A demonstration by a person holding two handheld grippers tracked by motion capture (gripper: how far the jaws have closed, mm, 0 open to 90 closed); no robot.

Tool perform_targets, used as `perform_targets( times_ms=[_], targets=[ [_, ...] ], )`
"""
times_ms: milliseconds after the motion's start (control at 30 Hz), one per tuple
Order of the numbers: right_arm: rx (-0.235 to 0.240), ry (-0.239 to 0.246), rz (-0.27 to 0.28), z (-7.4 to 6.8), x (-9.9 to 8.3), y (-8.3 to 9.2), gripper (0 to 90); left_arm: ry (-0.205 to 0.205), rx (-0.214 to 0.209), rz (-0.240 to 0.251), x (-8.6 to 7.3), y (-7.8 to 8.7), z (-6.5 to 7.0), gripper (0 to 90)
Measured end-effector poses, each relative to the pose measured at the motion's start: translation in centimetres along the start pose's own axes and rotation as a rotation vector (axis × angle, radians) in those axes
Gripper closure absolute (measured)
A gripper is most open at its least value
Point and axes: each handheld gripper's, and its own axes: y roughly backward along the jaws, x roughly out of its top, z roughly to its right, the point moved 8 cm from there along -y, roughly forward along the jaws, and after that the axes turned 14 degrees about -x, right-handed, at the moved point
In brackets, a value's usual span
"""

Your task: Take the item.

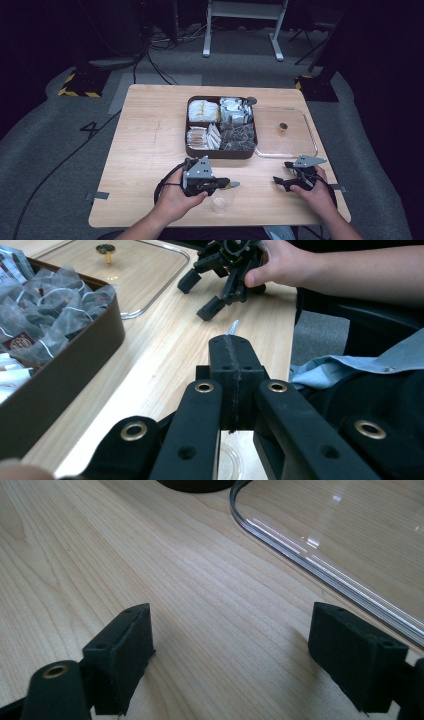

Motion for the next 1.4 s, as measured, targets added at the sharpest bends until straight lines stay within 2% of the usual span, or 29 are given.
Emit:
perform_targets(
  times_ms=[167, 333, 567, 633, 667, 700, 767, 1000, 1233, 1400],
  targets=[
    [0.000, 0.000, 0.000, 0.0, 0.0, 0.0, 18.1, -0.005, -0.012, -0.007, -0.2, -0.2, 0.5, 90.0],
    [0.000, 0.000, 0.000, 0.0, 0.0, 0.0, 18.1, 0.008, -0.029, -0.011, -0.6, -0.2, 0.7, 90.0],
    [0.001, 0.001, 0.000, 0.0, 0.0, 0.0, 18.1, 0.027, -0.029, -0.014, -1.1, -0.1, 0.7, 89.4],
    [0.001, 0.001, -0.001, 0.0, 0.0, 0.0, 18.1, 0.035, -0.039, -0.010, -1.1, -0.2, 0.8, 82.5],
    [0.001, 0.003, 0.000, 0.0, 0.0, 0.0, 18.1, 0.038, -0.042, -0.009, -1.1, -0.3, 0.8, 74.6],
    [0.001, 0.003, 0.000, 0.0, 0.0, 0.0, 18.1, 0.039, -0.043, -0.010, -1.1, -0.3, 0.8, 74.6],
    [0.001, 0.004, 0.000, 0.0, 0.0, -0.1, 18.0, 0.036, -0.032, -0.005, -1.1, -0.2, 0.7, 68.8],
    [0.002, 0.003, 0.000, 0.0, 0.0, -0.1, 18.1, 0.035, -0.005, -0.002, -1.1, 0.2, 0.2, 60.9],
    [0.002, 0.004, 0.000, 0.0, 0.1, -0.1, 18.0, 0.045, 0.075, -0.007, -1.6, 1.5, -1.2, 52.4],
    [0.002, 0.003, 0.000, 0.0, 0.1, -0.1, 18.0, 0.057, 0.108, -0.014, -1.9, 2.5, -1.8, 49.4]
  ],
)
